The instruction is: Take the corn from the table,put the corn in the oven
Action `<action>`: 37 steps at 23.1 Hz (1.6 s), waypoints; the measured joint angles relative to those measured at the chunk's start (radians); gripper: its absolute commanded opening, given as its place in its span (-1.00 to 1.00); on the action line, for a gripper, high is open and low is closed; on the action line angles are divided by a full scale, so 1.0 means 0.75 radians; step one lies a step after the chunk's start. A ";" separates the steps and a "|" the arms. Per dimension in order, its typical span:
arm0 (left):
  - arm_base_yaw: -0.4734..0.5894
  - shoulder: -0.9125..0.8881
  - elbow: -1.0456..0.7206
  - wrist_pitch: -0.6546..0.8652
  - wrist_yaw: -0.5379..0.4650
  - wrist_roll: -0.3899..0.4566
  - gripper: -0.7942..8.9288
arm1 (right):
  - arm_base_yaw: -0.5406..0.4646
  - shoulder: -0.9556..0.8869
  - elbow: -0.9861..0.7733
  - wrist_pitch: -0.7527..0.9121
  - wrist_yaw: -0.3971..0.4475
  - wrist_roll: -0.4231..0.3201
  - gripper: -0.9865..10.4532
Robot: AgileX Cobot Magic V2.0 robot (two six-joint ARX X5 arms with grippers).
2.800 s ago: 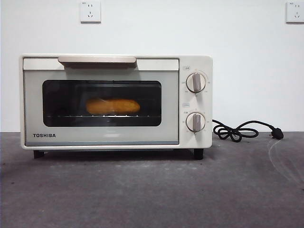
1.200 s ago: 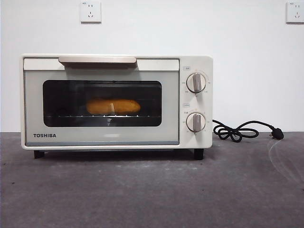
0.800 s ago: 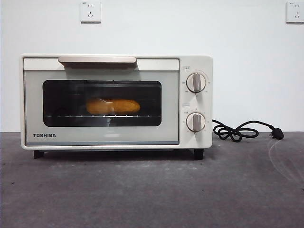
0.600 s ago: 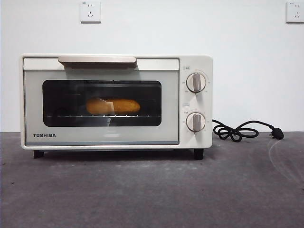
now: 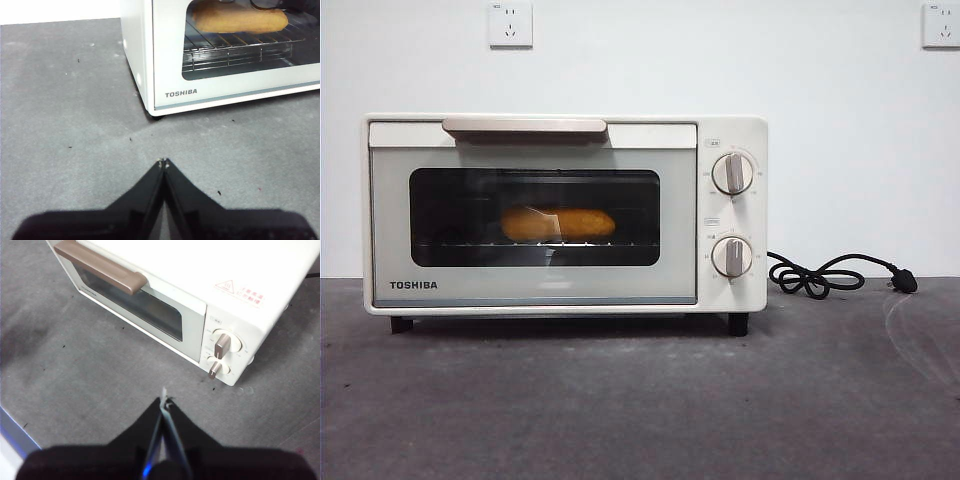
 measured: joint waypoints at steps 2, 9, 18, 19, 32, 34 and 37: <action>0.000 0.000 0.000 0.000 0.001 0.000 -0.84 | 0.000 0.000 0.000 -0.001 0.010 0.000 -0.83; 0.000 0.000 0.000 0.000 0.000 0.000 -0.84 | -0.069 -0.001 0.000 0.007 0.257 -0.017 -0.83; 0.000 0.000 0.000 -0.001 0.001 0.000 -0.84 | -0.625 -0.370 -0.633 0.643 0.048 -0.021 -0.83; 0.000 0.000 0.000 -0.001 0.001 0.000 -0.84 | -0.678 -0.462 -0.748 0.696 0.048 -0.021 -0.83; 0.000 0.000 0.000 -0.001 0.000 0.001 -0.84 | -0.949 -1.299 -1.544 0.817 0.064 -0.021 -0.83; 0.000 0.000 0.000 -0.001 0.001 0.000 -0.84 | -0.949 -1.373 -1.592 0.814 0.064 -0.021 -0.83; 0.000 0.000 0.000 -0.001 0.001 0.000 -0.84 | -0.949 -1.466 -1.640 0.810 0.063 -0.017 -0.83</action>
